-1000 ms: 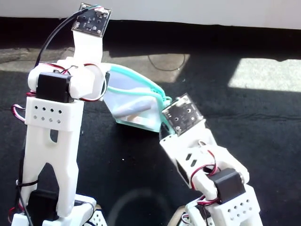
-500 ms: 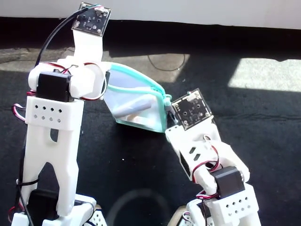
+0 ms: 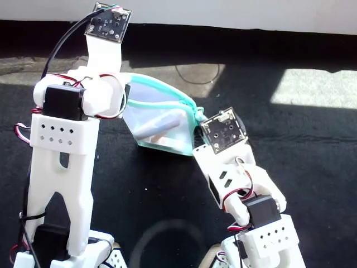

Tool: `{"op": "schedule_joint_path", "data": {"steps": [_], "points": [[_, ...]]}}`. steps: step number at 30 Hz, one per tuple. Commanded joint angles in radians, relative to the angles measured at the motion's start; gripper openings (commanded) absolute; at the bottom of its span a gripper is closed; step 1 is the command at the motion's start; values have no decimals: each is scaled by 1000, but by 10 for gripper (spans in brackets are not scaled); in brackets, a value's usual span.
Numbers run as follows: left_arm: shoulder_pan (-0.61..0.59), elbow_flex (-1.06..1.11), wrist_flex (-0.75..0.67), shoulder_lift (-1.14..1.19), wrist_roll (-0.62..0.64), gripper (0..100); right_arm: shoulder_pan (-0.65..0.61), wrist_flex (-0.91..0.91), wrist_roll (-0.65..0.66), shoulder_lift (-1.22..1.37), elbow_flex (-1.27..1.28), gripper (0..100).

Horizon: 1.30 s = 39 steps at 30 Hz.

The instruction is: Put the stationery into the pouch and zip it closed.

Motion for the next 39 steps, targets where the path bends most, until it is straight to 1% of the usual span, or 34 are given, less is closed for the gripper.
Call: {"op": "schedule_joint_path", "data": {"steps": [1, 6, 11, 16, 20, 22, 23, 26, 27, 31, 33, 39], "points": [[-4, 70, 14, 25, 5, 8, 7, -48, 12, 4, -1, 309], [-4, 70, 14, 25, 5, 8, 7, -124, 14, 4, 51, 327], [-4, 70, 14, 25, 5, 8, 7, -176, 92, 4, 120, 327], [-4, 70, 14, 25, 5, 8, 10, -263, 89, 4, 166, 325], [-4, 70, 15, 25, 5, 8, 8, -277, 89, 4, 166, 323], [-4, 70, 15, 25, 5, 8, 8, -277, 95, 4, 166, 283], [-4, 70, 15, 24, 5, 8, 8, -277, 95, 4, 166, 237], [-4, 70, 15, 24, 5, 8, 8, -277, 97, 2, 166, 40], [-4, 70, 15, 24, 5, 8, 8, -278, 100, 1, 165, 3], [-4, 70, 15, 24, 5, 8, 10, -263, 130, -7, 159, 6], [-4, 70, 15, 24, 5, 8, 8, -206, 132, -8, 140, 6], [-4, 70, 14, 24, 5, 8, 8, 33, 130, -8, -38, 6]]}}
